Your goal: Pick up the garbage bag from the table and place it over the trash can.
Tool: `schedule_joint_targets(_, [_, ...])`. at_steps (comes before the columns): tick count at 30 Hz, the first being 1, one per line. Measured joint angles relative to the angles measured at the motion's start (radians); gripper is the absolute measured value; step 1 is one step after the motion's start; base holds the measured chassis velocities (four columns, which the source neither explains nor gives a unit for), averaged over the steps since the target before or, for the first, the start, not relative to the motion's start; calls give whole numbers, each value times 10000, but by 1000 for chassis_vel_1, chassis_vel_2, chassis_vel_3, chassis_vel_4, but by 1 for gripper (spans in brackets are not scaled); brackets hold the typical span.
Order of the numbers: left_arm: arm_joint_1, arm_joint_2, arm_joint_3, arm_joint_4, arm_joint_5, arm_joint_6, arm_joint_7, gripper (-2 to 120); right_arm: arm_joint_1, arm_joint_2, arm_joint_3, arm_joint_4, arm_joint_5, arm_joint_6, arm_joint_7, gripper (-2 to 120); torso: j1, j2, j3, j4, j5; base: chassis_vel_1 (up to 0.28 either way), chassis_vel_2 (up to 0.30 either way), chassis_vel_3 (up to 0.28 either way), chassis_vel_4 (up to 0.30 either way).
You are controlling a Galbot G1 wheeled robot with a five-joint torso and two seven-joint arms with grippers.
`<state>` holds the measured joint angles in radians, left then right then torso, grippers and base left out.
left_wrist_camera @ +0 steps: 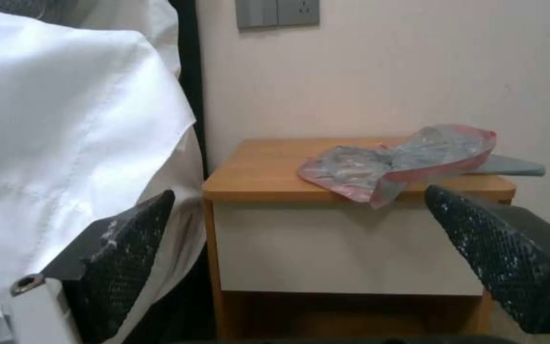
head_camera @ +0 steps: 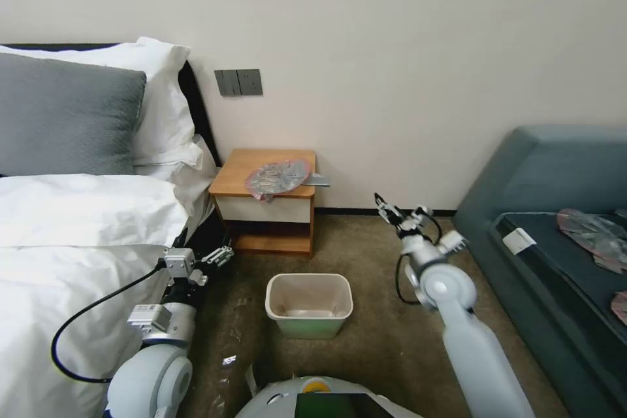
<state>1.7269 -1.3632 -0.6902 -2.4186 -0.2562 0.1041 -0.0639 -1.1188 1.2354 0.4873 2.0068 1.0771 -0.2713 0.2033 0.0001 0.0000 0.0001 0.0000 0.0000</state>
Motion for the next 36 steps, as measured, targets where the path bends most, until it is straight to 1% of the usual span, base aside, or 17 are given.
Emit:
schedule_joint_targets(4, [130, -58, -76, -38, -1, -59, 6, 100, 1058, 332, -620, -965, 536, -2, 12, 100, 0, 0, -1, 0, -2, 0, 0, 0, 0])
schedule_joint_targets(5, [130, -58, -76, -38, -1, -59, 6, 100, 1058, 332, -620, -965, 536, -2, 12, 100, 0, 0, -1, 0, -2, 0, 0, 0, 0])
schedule_joint_targets(8, [255, -101, -184, -142, -63, -101, 6, 100, 1757, 664, -969, -1779, 1359, -99, 21, 100, 0, 0, 0, 1, 0, 0, 0, 0, 0])
schedule_joint_targets(10, [283, -107, -209, -170, -93, -110, 5, 100, 1918, 731, -1039, -1980, 1581, -128, 0, 100, 0, 0, -1, 0, 1, 0, 0, 0, 0])
schedule_joint_targets(12, [355, -125, -263, -222, -123, -140, 3, 100, 2331, 910, -1183, -2473, 2283, -262, -119, 100, 0, 0, 0, 0, 0, 0, 0, 0, 0])
schedule_joint_targets(13, [404, -143, -288, -243, -123, -170, 4, 100, 2596, 1028, -1222, -2717, 2853, -416, -148, 100, 0, 0, 0, 0, 0, 0, 0, 0, 0])
schedule_joint_targets(14, [404, -143, -288, -243, -123, -170, 4, 100, 2596, 1028, -1222, -2717, 2853, -416, -148, 100, 0, 0, 0, 0, 0, 0, 0, 0, 0])
schedule_joint_targets(16, [471, -178, -302, -265, -124, -202, 6, 100, 2986, 1250, -1237, -3079, 3715, -724, -153, 100, 0, 0, 0, 0, -1, 0, 0, 0, 0])
schedule_joint_targets(18, [491, -191, -304, -279, -124, -218, 8, 100, 3113, 1320, -1244, -3208, 3938, -812, -169, 100, 0, 0, 0, 1, 0, 0, 0, 0, 0])
schedule_joint_targets(19, [537, -221, -307, -317, -115, -250, 23, 100, 3434, 1492, -1295, -3585, 4391, -979, -208, 100, 0, 0, 0, -1, -3, 0, 0, 0, 0])
schedule_joint_targets(22, [569, -237, -311, -341, -98, -282, 51, 100, 3735, 1673, -1366, -3994, 4668, -1069, -223, 100, -1, 1, -1, 0, 1, 0, 0, 0, 0])
schedule_joint_targets(25, [651, -235, -326, -341, 23, -379, 75, 100, 4174, 1944, -1370, -4662, 5533, -1441, -208, 100, -1, 0, 0, -1, 0, 0, 0, 0, 0])
schedule_joint_targets(28, [712, -233, -329, -342, 76, -426, 77, 100, 4392, 2053, -1400, -4991, 5824, -1565, -163, 100, -1, 0, 0, 0, -1, 0, 0, 0, 0])
schedule_joint_targets(36, [839, -375, -272, -375, 257, -562, 98, 100, 4541, 2164, -1571, -5334, 5747, -1679, -203, 100, 0, 0, -1, 1, 0, 0, 0, 0, 0])
